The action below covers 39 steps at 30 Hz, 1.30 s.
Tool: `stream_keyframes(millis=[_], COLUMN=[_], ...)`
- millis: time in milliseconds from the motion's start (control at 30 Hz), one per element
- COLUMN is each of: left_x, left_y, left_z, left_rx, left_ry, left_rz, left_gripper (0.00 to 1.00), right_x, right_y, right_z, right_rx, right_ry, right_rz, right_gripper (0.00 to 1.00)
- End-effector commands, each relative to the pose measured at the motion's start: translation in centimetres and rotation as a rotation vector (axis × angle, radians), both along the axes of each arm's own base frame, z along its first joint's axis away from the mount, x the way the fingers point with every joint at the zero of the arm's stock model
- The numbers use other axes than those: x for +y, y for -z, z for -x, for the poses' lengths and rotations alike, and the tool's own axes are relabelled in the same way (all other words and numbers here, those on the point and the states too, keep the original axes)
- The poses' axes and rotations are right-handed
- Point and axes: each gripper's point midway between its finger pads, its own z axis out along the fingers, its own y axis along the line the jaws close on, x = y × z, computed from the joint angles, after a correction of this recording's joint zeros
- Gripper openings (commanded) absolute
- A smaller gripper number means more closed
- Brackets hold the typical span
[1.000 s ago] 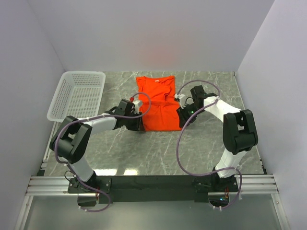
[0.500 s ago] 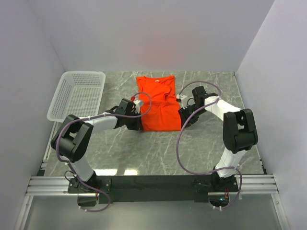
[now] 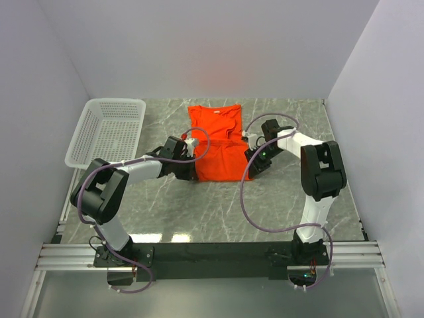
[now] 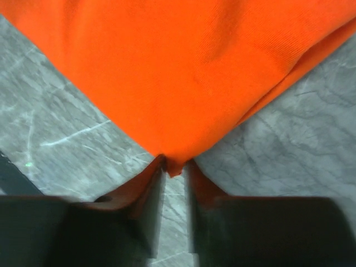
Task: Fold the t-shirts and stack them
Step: Fold the tshirt
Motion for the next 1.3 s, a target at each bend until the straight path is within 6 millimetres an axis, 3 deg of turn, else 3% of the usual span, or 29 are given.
stream_keyframes(millis=[0,133,433,767,900,1000,1133,1267], left_x=[-0.9,-0.4,0.9,0.0,-0.1,0.7,1.3,1.2], left_y=[-1.6,-1.6,-1.1,-1.3,-1.2,-2.0,-4.6,-7.3], left_z=[-0.5,-0.1,2.5,5.0,6.8,7.2,7.1,6.7], left_rx=[-0.038,-0.04,0.013,0.101,0.147,0.135,0.078,0.011], left_ry=[0.03,0.038,0.071,0.117,0.134,0.097,0.063,0.062], left_rz=[0.034,0.016,-0.023,0.033,0.028,0.01,0.016,0.042], left_gripper=[0.01,0.01,0.01,0.01,0.04,0.17,0.36,0.48], right_x=[0.3,-0.2,-2.7,-3.2,-3.5,-3.9,-4.2,-3.6], right_y=[-0.6,-0.8,-1.2,-1.9,-2.4,-3.0,-4.1,-5.7], right_z=[-0.1,0.4,0.9,3.3,4.3,4.4,3.8,2.9], right_rx=[0.012,0.004,-0.022,-0.016,-0.021,-0.06,-0.117,-0.192], right_ry=[0.001,-0.006,-0.002,-0.062,-0.094,-0.094,-0.102,-0.147], right_rz=[-0.022,-0.006,0.065,0.062,0.065,0.083,0.1,0.06], right_gripper=[0.24,0.0,0.0,0.0,0.13,0.3,0.36,0.36])
